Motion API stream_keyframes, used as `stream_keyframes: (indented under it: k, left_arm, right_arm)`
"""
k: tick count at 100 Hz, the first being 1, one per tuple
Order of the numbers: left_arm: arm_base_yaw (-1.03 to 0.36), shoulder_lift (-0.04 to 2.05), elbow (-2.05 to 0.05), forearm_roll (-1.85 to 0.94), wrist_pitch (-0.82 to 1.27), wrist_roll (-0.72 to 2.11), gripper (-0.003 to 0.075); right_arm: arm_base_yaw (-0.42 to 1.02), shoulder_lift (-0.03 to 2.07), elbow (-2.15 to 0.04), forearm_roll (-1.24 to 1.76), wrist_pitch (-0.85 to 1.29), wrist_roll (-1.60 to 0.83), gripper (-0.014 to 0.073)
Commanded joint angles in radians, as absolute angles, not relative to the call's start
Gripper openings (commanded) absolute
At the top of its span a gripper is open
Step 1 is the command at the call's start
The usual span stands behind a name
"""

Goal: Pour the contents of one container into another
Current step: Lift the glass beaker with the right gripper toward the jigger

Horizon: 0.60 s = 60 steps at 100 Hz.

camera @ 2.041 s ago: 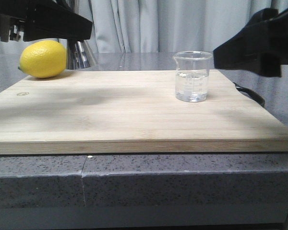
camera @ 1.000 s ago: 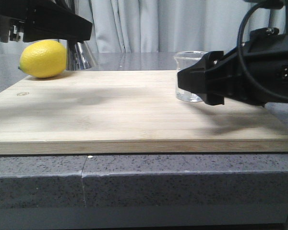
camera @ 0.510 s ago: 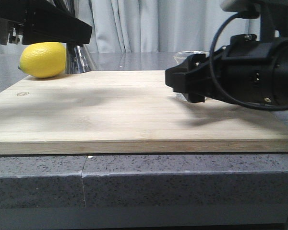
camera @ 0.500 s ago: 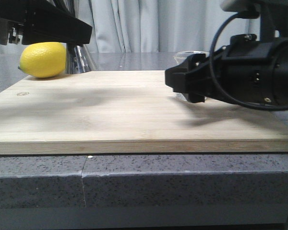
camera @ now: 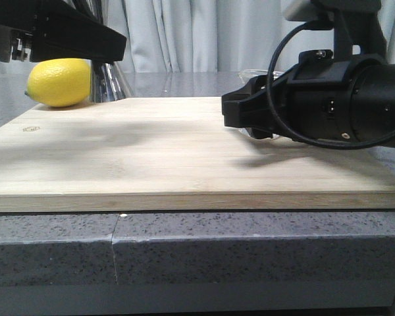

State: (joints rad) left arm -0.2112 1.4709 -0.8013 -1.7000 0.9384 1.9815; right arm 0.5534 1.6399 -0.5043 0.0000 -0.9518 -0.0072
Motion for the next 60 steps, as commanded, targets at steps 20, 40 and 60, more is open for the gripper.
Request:
stream_keyframes:
  k: [20,40,60]
  left_arm:
    - [-0.219,1.434,-0.832,-1.762,0.991,1.974,-0.0020]
    - [-0.219,1.434,-0.832,-1.762,1.009,1.974,-0.0020]
    - [-0.219,1.434,-0.832,-1.760,1.010,1.964,-0.0020]
  right_arm:
    - [0.550,1.615,-0.528,-0.008,-1.068,-0.016,0.0255]
    - [0.550,1.558,-0.542,-0.026,-1.065,-0.016,0.0255]
    - [0.550,1.463,-0.632,-0.120,-0.867,-0.016,0.0255]
